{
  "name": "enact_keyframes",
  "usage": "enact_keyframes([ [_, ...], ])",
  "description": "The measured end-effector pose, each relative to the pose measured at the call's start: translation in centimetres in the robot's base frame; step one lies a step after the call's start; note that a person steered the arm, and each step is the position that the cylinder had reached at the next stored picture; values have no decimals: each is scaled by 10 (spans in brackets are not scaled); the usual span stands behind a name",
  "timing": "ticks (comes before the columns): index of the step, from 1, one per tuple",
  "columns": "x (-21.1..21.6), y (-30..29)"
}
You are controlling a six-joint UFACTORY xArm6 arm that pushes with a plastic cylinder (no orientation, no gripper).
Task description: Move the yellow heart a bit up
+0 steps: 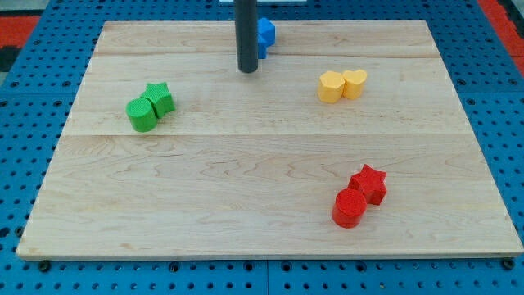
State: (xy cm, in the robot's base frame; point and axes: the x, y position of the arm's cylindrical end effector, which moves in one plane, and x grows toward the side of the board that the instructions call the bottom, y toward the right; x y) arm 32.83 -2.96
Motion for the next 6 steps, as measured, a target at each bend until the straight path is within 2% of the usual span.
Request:
enact_keyframes([
  [2, 55, 121],
  [3, 76, 163],
  [4, 55, 182],
  [5, 31, 174],
  [6, -25, 170],
])
